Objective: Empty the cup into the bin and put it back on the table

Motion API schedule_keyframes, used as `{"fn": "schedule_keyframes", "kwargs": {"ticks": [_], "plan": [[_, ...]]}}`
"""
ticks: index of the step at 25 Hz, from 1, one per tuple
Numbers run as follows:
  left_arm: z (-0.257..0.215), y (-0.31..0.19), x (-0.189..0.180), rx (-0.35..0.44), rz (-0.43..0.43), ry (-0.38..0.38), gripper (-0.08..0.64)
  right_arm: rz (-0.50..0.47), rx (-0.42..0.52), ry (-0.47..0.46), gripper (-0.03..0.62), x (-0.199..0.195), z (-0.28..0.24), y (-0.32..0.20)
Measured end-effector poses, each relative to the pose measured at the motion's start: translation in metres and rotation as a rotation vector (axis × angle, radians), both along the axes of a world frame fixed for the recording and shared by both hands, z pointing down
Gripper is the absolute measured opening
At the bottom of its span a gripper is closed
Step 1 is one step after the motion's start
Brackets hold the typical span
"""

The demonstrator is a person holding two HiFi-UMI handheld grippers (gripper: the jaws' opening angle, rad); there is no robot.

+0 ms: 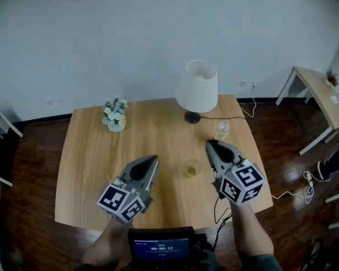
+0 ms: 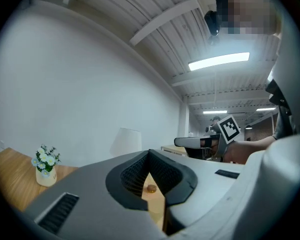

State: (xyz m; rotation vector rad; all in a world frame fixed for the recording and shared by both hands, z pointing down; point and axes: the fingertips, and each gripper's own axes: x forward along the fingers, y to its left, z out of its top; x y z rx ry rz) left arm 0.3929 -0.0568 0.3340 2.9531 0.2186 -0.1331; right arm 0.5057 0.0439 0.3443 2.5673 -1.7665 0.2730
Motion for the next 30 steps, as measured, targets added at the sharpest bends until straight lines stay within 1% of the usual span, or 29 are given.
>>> {"fn": "schedule_keyframes", "kwargs": {"ticks": [4,9,12,14,19,23,28,29,30], "plan": [[0.000,-0.003,0.009,0.007,-0.035,0.000,-0.003,-0.023,0.001,-0.001,0.003,0.011,0.002,-0.010],[0.006,-0.014,0.023,0.025,-0.085,-0.001,-0.003,-0.049,-0.007,-0.021,0.003,0.022,0.017,-0.025],[0.011,-0.029,0.033,0.027,-0.158,0.006,-0.003,-0.068,-0.006,-0.034,0.003,0.028,0.026,-0.034],[0.018,-0.037,0.041,0.036,-0.194,-0.002,-0.003,-0.086,-0.002,-0.043,0.003,0.031,0.033,-0.042],[0.037,-0.046,0.060,0.052,-0.212,-0.005,-0.003,-0.129,0.014,-0.085,0.003,0.036,0.051,-0.056],[0.046,-0.047,0.073,0.059,-0.209,-0.017,-0.003,-0.146,0.018,-0.102,0.003,0.040,0.065,-0.064],[0.060,-0.046,0.084,0.055,-0.203,-0.029,-0.003,-0.143,0.041,-0.119,0.003,0.046,0.074,-0.066],[0.063,-0.047,0.085,0.046,-0.210,-0.036,-0.003,-0.142,0.042,-0.113,0.010,0.046,0.075,-0.066],[0.066,-0.049,0.086,0.035,-0.219,-0.041,-0.003,-0.144,0.042,-0.107,0.046,0.047,0.077,-0.067]]}}
